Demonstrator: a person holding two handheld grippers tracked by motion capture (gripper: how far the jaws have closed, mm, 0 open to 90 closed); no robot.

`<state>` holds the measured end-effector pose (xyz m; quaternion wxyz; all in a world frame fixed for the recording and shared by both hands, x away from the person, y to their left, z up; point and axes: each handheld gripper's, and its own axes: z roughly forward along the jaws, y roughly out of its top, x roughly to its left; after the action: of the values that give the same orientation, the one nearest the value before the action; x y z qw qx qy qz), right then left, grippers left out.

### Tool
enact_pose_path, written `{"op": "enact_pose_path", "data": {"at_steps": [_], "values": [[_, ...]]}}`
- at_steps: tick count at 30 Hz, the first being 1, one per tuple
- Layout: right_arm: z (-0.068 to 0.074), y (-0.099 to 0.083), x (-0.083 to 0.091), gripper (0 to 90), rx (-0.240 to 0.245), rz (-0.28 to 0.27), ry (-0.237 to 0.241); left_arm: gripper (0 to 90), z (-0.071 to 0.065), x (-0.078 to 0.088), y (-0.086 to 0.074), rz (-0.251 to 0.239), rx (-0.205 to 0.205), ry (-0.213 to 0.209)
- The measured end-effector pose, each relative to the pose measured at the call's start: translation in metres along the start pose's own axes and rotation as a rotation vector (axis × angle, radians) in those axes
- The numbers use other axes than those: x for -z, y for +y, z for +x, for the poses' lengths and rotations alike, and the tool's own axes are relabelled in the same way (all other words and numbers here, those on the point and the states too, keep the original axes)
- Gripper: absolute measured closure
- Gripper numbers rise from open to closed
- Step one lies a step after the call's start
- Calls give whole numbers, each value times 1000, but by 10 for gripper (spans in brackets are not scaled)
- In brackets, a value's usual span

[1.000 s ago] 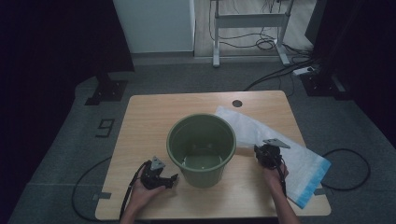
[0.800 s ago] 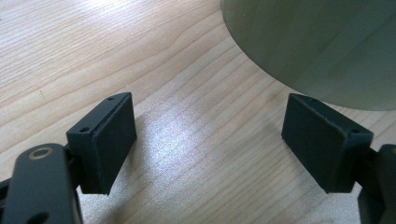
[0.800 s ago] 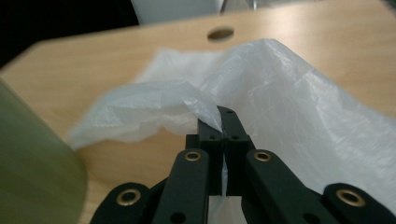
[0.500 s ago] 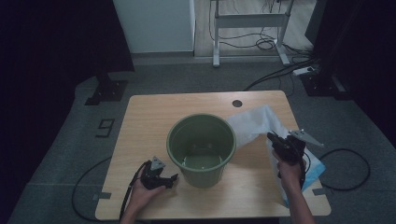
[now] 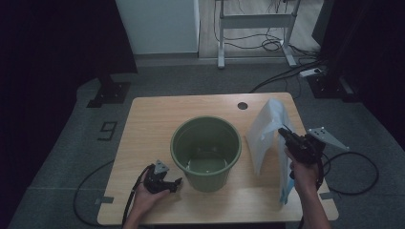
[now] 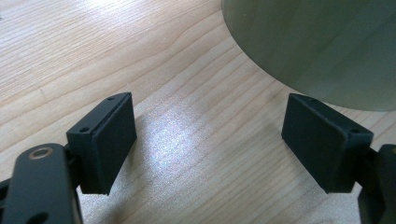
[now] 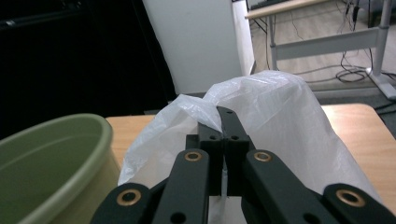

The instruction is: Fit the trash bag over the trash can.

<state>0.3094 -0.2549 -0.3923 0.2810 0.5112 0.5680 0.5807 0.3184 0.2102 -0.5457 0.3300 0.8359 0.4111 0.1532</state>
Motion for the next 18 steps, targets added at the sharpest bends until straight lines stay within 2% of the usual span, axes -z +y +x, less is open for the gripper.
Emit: {"op": "enact_pose_path", "data": {"at_steps": [9,12,15,18], "values": [[11,17,11,889,29,-23,33,174,0,0,0,0,1,1],[25,33,18,889,61,-55,61,174,0,0,0,0,1,1],[32,40,21,889,61,-76,75,174,0,0,0,0,2,2],[43,44,24,889,71,-127,83,175,0,0,0,0,3,2]]}}
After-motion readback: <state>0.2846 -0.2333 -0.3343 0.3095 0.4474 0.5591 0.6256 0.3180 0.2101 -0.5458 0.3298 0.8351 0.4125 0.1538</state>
